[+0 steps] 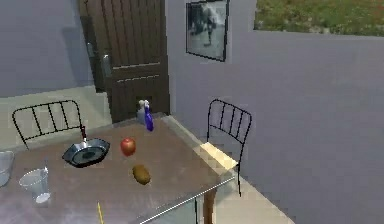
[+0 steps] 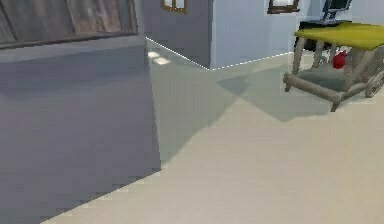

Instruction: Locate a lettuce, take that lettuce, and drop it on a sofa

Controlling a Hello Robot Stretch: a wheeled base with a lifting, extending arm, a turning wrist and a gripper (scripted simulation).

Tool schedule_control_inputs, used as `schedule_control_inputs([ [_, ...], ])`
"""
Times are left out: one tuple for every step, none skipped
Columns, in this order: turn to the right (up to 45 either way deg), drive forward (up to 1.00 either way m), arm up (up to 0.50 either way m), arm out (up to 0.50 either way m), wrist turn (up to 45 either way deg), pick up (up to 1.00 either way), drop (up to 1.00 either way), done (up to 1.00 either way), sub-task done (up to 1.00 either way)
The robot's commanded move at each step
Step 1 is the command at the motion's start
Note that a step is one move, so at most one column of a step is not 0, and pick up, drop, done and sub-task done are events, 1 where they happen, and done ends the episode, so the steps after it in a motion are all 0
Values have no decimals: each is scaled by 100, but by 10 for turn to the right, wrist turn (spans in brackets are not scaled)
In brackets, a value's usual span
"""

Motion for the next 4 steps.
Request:
schedule_control_inputs([
  [0,40,0,0,0,0,0,0,0],
  [-450,0,0,0,0,0,0,0,0],
  [-450,0,0,0,0,0,0,0,0],
  [-450,0,0,0,0,0,0,0,0],
])
